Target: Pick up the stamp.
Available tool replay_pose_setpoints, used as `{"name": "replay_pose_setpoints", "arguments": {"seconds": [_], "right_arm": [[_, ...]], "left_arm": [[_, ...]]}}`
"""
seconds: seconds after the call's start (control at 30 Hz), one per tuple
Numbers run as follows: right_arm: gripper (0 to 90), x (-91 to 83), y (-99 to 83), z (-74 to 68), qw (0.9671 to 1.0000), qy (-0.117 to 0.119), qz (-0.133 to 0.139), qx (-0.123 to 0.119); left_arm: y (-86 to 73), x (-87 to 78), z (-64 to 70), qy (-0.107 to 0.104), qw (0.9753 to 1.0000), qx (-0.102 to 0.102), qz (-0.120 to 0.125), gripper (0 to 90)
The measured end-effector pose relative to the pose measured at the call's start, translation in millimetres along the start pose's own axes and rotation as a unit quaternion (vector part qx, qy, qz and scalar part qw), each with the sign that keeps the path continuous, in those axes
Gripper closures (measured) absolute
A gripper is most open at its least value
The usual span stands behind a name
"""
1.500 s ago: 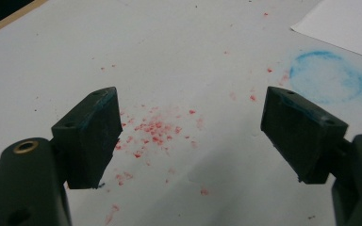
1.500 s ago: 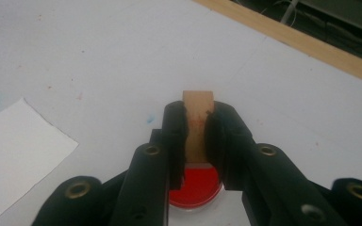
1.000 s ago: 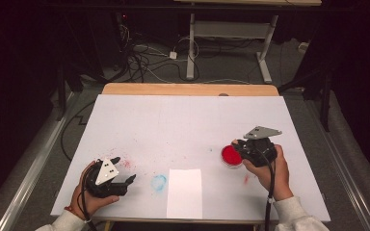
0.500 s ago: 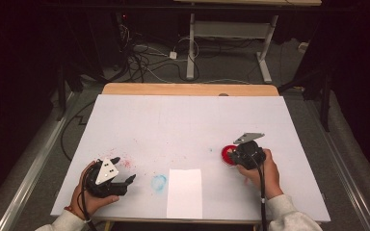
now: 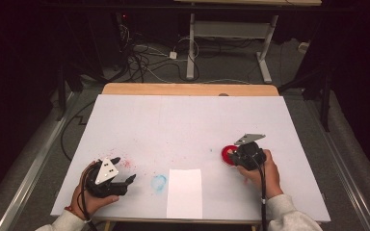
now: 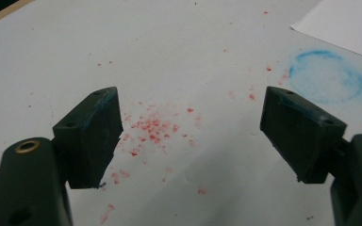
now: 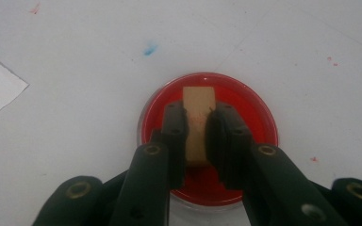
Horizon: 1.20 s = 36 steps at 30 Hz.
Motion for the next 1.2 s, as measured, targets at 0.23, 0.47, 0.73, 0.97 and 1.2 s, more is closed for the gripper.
{"name": "replay_pose_setpoints", "arguments": {"seconds": [0.23,0.47,0.73,0.97,1.2], "right_arm": [[76.5,0.8,-1.4,1.7,0.9999,0.008,0.005,0.005],[76.4,0.5,-0.7,0.0,1.0000,0.002,0.001,0.002],[76.4,-0.6,-0.1,-0.3,1.0000,-0.002,0.002,-0.002],[76.4,-7.1,2.0,5.0,0.9998,0.002,0.020,0.002],[76.3,-39.4,13.2,10.9,0.9981,-0.021,0.059,0.000]], "left_arm": [[0.7,2.2,-1.4,0.000,1.0000,-0.003,-0.003,20.6],[-0.7,3.8,0.9,-0.004,0.9999,0.007,-0.010,20.6],[-1.6,3.8,0.5,-0.005,0.9999,0.007,-0.011,20.6],[-2.4,2.8,-2.9,0.000,0.9999,-0.002,-0.011,20.2],[-3.4,2.1,-2.7,0.001,0.9999,-0.001,-0.012,20.0]]}}
Point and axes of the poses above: each handheld gripper's, and its own axes: x roughly forward along the jaws, y roughly out of its top, z roughly to its right, the point moved 3 cm from there along x, roughly forward along the jaws, and after that the axes turned 14 degrees about -x, right-handed, at the moved point
